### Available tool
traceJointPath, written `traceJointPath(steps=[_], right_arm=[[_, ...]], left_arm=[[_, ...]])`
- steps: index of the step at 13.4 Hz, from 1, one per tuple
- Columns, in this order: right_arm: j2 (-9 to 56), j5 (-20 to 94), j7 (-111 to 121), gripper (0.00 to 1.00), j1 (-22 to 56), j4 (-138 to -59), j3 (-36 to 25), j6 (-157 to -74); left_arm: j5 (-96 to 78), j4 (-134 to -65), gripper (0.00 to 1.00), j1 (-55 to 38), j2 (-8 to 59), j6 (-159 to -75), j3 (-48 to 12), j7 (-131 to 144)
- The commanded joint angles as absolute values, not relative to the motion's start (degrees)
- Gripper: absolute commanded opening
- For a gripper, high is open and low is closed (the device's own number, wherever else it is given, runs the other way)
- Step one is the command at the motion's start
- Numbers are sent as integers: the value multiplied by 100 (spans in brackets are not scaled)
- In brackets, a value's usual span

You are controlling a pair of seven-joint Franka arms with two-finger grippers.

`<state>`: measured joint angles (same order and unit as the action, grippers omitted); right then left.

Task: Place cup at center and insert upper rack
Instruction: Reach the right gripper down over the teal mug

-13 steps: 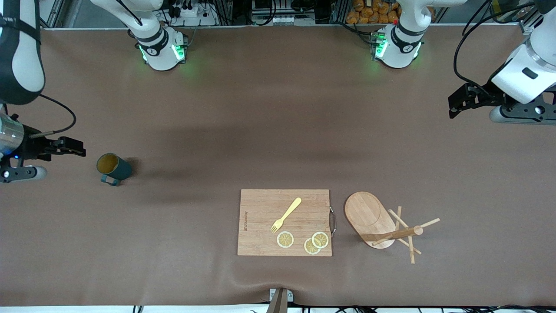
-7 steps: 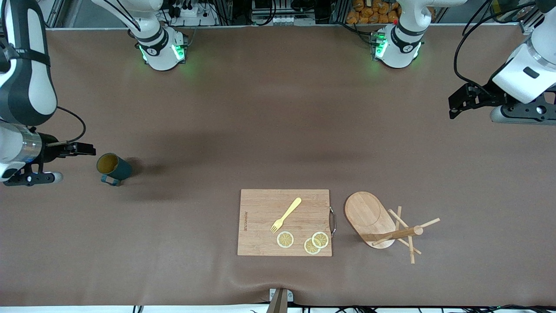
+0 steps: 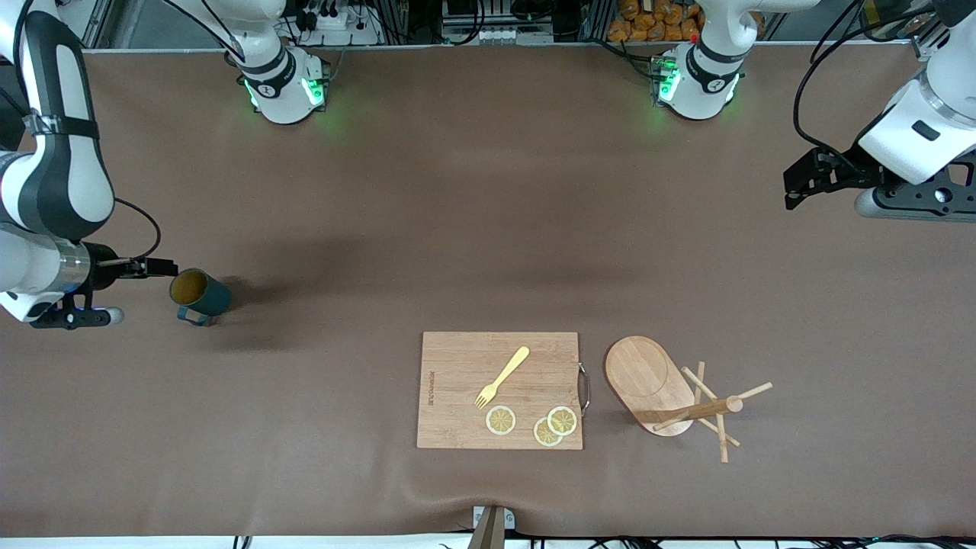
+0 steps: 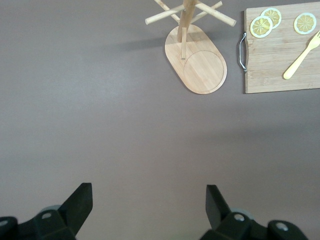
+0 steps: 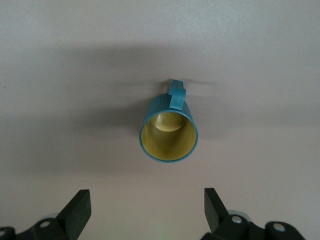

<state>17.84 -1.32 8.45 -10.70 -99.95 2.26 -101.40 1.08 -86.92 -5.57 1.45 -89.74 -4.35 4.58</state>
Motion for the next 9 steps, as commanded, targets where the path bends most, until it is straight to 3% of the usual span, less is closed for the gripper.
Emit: traceJointPath(steps=[1,5,9], right_arm=[[1740,-88,686,100,-1230,-10431,308,-10528],[1749,-79,194,98,-1187,-10984,316,-11229],[1836,-79,-498,81,-959,-11232,325,-11689]], left_arm=[[79,-8596,100,-536,149,-8903,-466,466],[70,-8604,100,-536,149,-8903,-466,448],[53,-8596,100,-527,149,-8903,-466,448]])
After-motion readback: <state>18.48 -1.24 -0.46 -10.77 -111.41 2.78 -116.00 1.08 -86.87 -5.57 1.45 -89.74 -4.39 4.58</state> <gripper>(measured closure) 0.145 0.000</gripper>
